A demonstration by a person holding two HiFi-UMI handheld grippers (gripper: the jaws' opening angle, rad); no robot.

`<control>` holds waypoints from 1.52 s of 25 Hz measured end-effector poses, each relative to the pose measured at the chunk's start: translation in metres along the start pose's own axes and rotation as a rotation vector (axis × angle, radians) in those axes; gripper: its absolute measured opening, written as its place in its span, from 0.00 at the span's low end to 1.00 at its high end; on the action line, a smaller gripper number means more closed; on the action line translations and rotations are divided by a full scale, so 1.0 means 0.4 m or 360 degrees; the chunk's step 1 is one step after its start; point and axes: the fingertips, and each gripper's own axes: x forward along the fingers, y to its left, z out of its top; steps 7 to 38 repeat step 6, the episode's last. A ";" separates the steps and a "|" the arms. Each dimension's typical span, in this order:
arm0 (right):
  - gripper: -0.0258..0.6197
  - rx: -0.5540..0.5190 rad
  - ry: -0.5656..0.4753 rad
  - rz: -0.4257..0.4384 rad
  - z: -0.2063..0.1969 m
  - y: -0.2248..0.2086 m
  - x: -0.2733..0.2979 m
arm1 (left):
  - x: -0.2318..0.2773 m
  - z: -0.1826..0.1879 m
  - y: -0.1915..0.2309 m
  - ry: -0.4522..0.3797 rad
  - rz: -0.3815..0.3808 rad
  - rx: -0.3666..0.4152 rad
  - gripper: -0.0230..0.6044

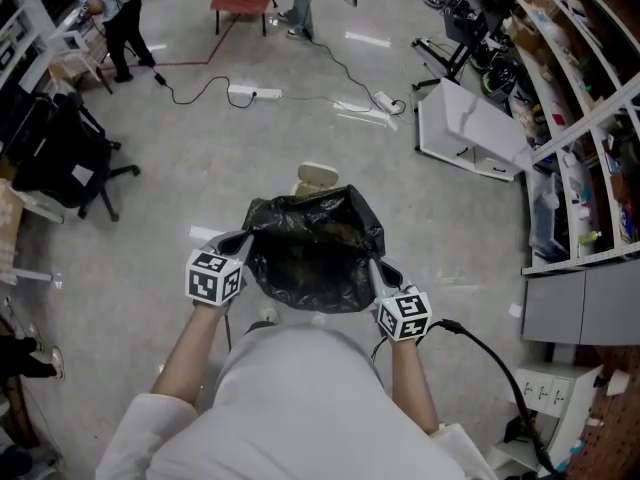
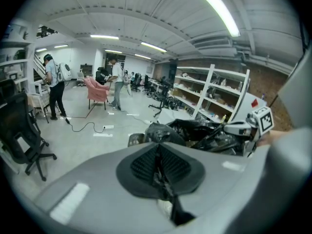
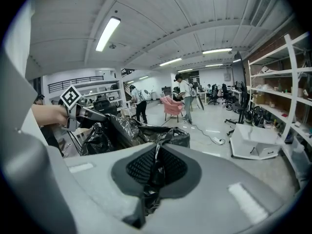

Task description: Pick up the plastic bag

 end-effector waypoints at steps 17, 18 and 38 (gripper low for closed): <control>0.04 0.0004 -0.0013 0.0003 0.011 0.010 0.003 | 0.000 0.012 -0.016 -0.0007 -0.0033 0.0007 0.05; 0.04 0.0004 -0.0013 0.0003 0.011 0.010 0.003 | 0.000 0.012 -0.016 -0.0007 -0.0033 0.0007 0.05; 0.04 0.0004 -0.0013 0.0003 0.011 0.010 0.003 | 0.000 0.012 -0.016 -0.0007 -0.0033 0.0007 0.05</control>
